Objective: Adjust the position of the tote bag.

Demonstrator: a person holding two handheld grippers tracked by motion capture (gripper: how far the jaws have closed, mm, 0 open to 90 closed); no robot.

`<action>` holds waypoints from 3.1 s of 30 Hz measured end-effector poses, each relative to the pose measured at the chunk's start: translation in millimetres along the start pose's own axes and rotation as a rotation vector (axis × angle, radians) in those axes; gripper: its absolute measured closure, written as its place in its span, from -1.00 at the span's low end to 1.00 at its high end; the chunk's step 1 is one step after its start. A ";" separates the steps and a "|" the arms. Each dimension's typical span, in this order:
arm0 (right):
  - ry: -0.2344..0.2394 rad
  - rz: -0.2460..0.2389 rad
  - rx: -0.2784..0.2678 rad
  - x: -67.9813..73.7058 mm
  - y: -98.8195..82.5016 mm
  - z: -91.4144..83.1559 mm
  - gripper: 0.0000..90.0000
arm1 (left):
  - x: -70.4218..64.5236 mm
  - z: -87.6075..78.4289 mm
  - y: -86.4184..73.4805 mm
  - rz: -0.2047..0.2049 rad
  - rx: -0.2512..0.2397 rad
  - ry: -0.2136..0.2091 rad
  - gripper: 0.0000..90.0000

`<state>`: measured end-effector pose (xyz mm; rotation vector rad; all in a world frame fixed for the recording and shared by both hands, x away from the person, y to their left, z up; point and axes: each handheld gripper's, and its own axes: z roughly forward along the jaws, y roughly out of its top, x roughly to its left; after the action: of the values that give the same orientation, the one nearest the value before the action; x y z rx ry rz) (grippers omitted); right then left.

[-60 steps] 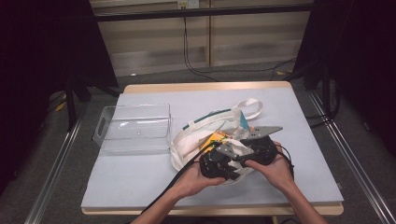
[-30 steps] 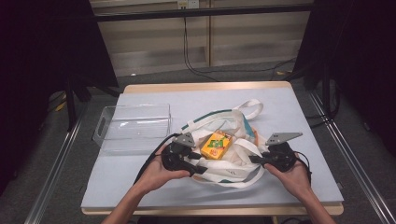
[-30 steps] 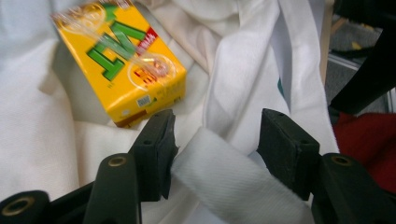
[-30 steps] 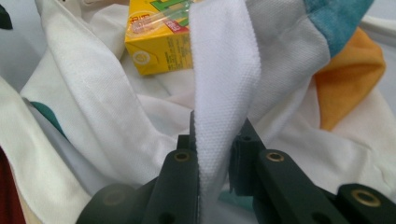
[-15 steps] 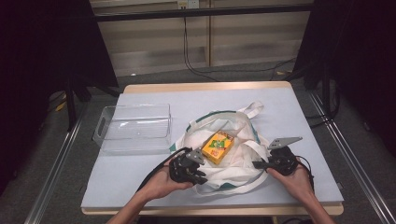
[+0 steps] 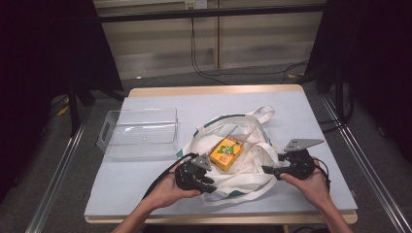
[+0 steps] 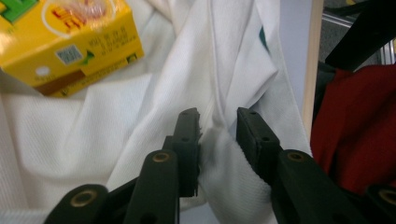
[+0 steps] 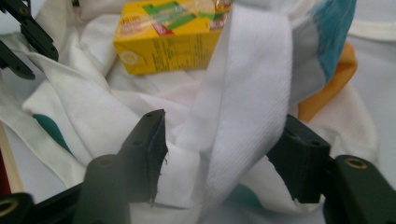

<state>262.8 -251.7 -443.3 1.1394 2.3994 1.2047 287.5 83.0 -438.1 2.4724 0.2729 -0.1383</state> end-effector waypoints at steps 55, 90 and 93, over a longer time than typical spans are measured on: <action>-0.014 0.027 0.462 -95.1 67.4 71.3 0.79 | -38.6 52.3 48.0 0.094 0.171 -0.110 0.85; 0.020 -0.092 0.177 -62.2 86.0 12.1 -0.04 | 5.6 -10.1 36.9 -0.019 -0.060 -0.070 0.01; 0.030 -0.086 0.148 -61.4 87.4 7.7 -0.06 | 6.6 -16.9 38.1 -0.023 -0.078 -0.058 -0.02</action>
<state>355.5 -260.1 -390.2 1.0525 2.5687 1.0401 303.2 64.8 -403.4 2.3844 0.2768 -0.2055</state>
